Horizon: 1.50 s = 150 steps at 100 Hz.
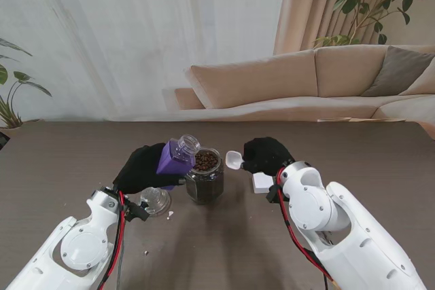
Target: Portion coffee beans from the glass jar into the coffee jar
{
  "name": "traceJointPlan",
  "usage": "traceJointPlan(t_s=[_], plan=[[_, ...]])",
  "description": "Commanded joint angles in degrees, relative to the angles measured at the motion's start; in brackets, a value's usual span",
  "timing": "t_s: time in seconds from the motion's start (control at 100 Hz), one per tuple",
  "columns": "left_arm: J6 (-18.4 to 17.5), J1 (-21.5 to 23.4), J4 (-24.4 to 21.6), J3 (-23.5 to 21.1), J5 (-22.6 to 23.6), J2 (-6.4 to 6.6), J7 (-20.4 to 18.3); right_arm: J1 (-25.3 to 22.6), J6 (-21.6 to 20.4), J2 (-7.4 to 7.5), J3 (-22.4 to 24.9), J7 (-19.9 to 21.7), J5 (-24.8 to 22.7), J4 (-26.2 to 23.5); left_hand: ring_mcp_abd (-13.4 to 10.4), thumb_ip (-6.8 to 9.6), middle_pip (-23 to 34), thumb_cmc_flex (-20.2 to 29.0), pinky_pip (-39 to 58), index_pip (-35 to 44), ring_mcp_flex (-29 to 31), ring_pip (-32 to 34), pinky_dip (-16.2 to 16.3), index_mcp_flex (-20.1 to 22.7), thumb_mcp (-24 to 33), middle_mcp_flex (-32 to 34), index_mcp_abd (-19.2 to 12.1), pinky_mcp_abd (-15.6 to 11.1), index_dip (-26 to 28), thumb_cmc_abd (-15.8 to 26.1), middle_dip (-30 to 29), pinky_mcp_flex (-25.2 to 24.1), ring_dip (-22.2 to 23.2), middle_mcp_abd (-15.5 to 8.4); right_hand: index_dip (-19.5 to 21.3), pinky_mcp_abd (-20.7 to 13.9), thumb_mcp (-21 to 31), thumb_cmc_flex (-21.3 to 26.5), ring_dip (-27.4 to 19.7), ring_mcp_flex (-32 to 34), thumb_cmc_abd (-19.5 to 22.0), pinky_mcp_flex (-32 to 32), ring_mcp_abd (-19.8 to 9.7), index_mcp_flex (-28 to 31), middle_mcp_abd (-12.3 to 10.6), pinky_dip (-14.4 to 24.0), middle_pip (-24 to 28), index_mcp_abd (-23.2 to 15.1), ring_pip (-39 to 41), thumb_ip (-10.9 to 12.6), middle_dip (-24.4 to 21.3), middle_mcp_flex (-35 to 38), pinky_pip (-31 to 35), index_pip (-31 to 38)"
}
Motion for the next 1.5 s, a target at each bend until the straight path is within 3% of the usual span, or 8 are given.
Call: traceJointPlan(t_s=[0.0, 0.33, 1.12, 1.49], plan=[[0.39, 0.34, -0.15, -0.12, 0.03, -0.14, -1.09, 2.13, 0.14, -1.04, -1.24, -0.15, -0.53, -0.07, 1.77, 2.95, 0.59, 10.1, -0.81, 10.85, 0.08, 3.72, -0.72, 7.46, 23.45, 0.32, -4.91, -7.4, 3.46, 13.93, -0.48, -1.03, 1.26, -3.53, 0.24, 1.39, 3.14, 0.16, 0.16, 1.94, -0.75, 24.83, -4.11, 1.33, 1.69, -0.25, 0.01, -0.08, 0.45, -0.26, 0.65, 3.18, -0.68, 0.69], [1.37, 1.04, -0.81, -0.38, 0.47, -0.08, -1.15, 9.16, -1.33, -2.0, -8.52, -3.07, -4.08, 5.17, 1.85, 2.96, 0.57, 10.13, -0.79, 10.85, 0.07, 3.74, -0.67, 7.48, 23.45, 0.31, -4.77, -7.41, 3.46, 13.91, -0.46, -1.05, 1.27, -3.38, 0.39, 0.68, 2.91, -0.25, -0.06, 1.97, -0.39, 24.76, -4.82, 1.18, 1.14, -0.11, -0.05, -0.91, -0.24, -0.21, 0.7, 2.97, -0.89, 0.57], [1.38, 2.35, -1.42, -1.25, 1.15, -0.02, -0.96, 21.55, -2.61, -2.36, -21.05, -2.61, -12.83, 15.92, 1.9, 2.97, 0.54, 10.17, -0.78, 10.8, 0.0, 3.73, -0.61, 7.49, 23.33, 0.26, -4.76, -7.39, 3.43, 13.99, -0.47, -1.09, 1.28, -3.39, 0.72, -0.52, 3.01, -1.24, -0.05, 2.04, 0.13, 25.25, -6.07, 0.83, 0.19, 0.01, 0.18, -2.4, -0.8, -0.43, 0.55, 2.6, -1.1, 0.53], [2.07, 3.23, -2.06, -1.53, 1.55, -0.03, -0.72, 26.09, -1.09, -3.19, -26.13, -2.46, -13.38, 20.06, 1.84, 2.99, 0.53, 10.23, -0.8, 10.82, -0.02, 3.74, -0.6, 7.43, 23.36, 0.3, -4.81, -7.37, 3.39, 14.04, -0.51, -1.13, 1.27, -3.4, 0.68, -0.83, 2.9, -1.45, -0.04, 2.08, 0.39, 25.37, -6.55, 0.73, -0.47, 0.04, 0.42, -2.68, -1.02, -0.45, 0.31, 2.53, -1.29, 0.64]])
